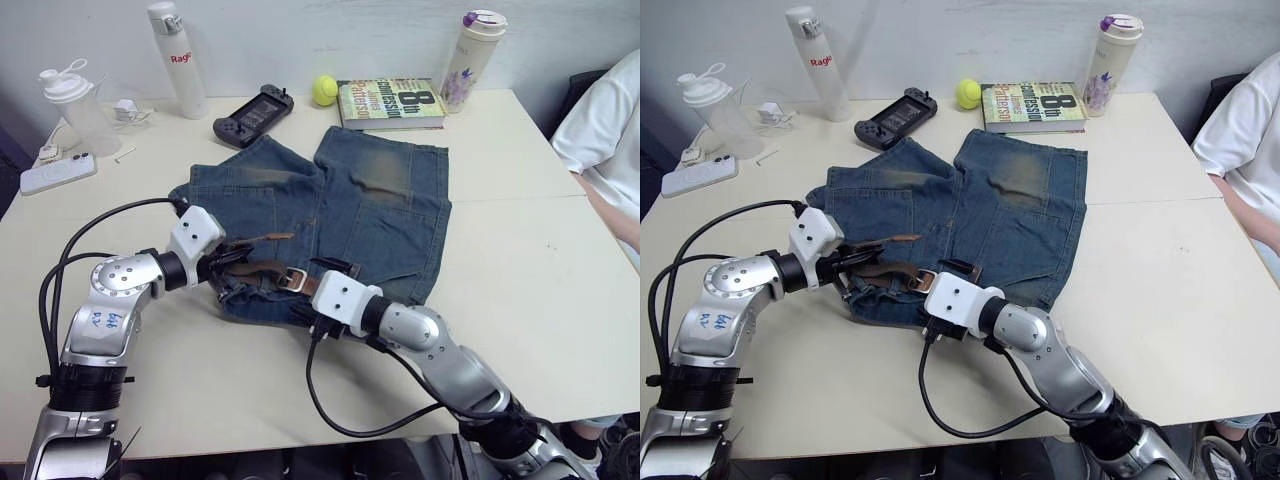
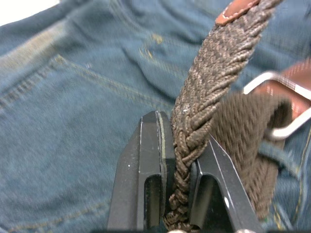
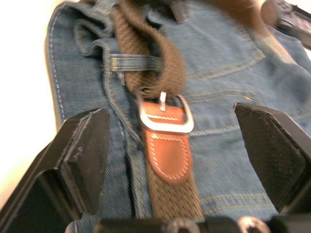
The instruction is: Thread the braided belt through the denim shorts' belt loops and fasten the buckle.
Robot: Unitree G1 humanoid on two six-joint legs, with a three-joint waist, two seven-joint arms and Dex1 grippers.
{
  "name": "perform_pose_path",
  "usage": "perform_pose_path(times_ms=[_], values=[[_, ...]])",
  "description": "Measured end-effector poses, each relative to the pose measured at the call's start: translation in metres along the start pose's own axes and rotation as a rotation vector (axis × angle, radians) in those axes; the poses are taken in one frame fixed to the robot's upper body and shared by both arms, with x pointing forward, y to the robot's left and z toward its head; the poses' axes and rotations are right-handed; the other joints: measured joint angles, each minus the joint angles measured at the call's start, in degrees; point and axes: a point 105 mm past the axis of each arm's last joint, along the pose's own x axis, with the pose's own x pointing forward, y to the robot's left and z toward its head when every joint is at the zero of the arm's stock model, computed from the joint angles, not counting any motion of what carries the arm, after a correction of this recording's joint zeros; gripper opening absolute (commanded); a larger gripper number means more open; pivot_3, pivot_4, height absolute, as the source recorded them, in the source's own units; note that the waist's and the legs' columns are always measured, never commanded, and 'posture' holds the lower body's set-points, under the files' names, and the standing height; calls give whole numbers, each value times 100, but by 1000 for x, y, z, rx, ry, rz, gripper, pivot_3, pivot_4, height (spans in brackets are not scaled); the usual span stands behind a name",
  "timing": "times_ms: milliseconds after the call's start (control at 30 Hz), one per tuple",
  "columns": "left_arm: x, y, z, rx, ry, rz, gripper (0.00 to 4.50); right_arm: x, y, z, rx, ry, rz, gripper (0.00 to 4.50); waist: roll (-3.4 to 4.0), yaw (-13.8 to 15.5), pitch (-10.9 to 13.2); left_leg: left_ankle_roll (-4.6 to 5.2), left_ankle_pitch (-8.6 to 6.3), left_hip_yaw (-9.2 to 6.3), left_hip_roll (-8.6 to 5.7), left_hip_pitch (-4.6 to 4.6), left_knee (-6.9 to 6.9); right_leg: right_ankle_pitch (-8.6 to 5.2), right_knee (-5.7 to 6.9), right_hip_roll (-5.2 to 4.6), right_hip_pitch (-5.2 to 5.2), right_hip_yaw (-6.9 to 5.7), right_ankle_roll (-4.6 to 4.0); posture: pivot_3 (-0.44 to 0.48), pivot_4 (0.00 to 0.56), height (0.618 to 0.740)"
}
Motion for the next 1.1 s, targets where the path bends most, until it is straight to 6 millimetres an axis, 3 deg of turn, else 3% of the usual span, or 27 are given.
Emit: perform_pose_path(times_ms=[167, 400, 500, 600, 733, 933, 1100], values=[[-1, 15, 27, -37, -85, 26, 0, 4, -1, -9, -47, 44, -40, 4437, -4, 3, 1, -1, 1, -3, 0, -2, 8, 0, 5, 1, 0, -3, 0, 0, 150, 740], [-2, 17, 28, -40, -72, 29, 0, 8, -5, -11, -78, 66, -93, 4437, -4, -6, 1, -7, 5, -3, 8, 0, 9, 0, 8, 15, -2, 1, 0, 0, 150, 740], [-4, 15, 15, -11, -15, 27, 0, 9, -5, -9, -73, 66, -112, 3577, -4, -5, 1, -7, 4, -2, 7, 0, 9, 0, 9, 15, -2, 5, 0, 0, 150, 740], [-2, 10, 2, -3, 26, 19, 0, 8, -10, -16, -69, 103, -134, 2116, -4, -3, 1, -7, 4, -2, 7, -1, 10, 0, 10, 15, -3, 6, 0, 0, 150, 740], [-2, 11, 3, 5, 22, 19, 0, 7, -12, -23, -65, 149, -149, 120, -5, 4, 1, -7, 4, -1, 6, -1, 11, 0, 12, 13, -3, 7, 0, 0, 150, 740], [-1, 10, -7, 12, 68, 11, 0, 6, -13, -24, -74, 163, -161, 11, -5, 0, 1, -7, 4, -1, 6, -1, 12, 0, 17, 14, -6, 7, 0, 0, 150, 740], [-3, 6, -22, 99, 173, -17, 0, 9, -28, -3, -241, 99, -194, 11, -5, -3, 1, -7, 4, 0, 6, -1, 12, 0, 21, 15, -10, 9, -1, 0, 150, 740]])
